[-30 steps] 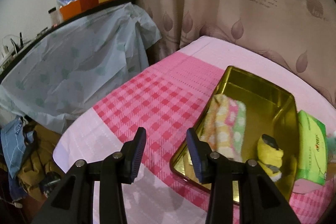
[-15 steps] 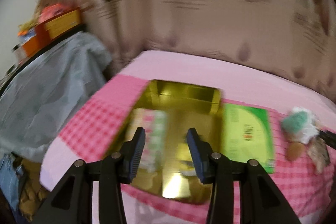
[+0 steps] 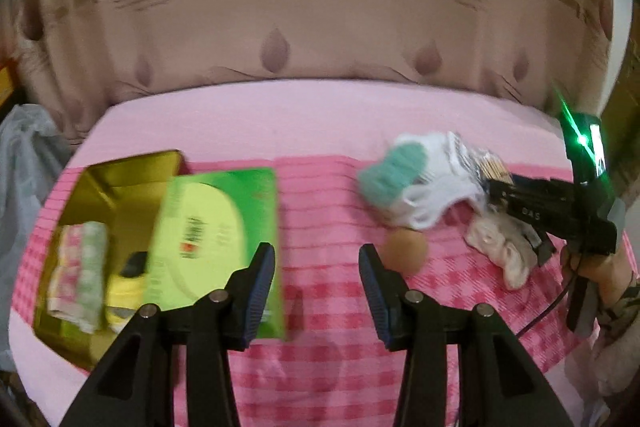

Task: Organize soft objects
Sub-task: 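Grasp the bag of cotton swabs with the right gripper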

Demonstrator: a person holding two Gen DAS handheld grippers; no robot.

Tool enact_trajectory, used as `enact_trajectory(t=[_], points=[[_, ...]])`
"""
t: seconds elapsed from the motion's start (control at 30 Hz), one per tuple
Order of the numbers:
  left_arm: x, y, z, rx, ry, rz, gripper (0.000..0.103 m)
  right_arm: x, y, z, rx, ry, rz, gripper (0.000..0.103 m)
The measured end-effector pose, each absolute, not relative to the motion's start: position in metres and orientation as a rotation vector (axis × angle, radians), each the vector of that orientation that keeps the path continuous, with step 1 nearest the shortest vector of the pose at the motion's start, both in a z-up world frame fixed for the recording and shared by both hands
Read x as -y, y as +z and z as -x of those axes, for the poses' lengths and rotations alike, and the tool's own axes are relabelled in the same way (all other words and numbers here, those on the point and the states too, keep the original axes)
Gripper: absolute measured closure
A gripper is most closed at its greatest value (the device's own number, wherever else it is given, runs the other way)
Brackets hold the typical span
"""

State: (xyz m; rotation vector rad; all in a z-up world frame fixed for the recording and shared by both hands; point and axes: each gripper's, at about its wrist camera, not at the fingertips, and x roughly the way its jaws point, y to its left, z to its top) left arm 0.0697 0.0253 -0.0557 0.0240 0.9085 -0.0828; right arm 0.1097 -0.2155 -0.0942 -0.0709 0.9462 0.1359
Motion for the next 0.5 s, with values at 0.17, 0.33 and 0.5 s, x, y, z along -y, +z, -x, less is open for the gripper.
enact_trajectory(t=[0.17,0.33,0.5], points=[[-0.005,-0.073,-0.074,-0.956,-0.12,-0.025,0.058,0.217,-0.09,-0.096,-0.907,0.155,0.113,0.077],[0.001,-0.083,-0.074,-0.978,-0.134,-0.027,0.058,0.224,-0.08,-0.083,-0.866,0.171,0.075,0.08],[-0.001,-0.088,-0.074,-0.991,-0.141,-0.023,0.058,0.229,-0.064,-0.065,-0.82,0.194,0.04,0.081]])
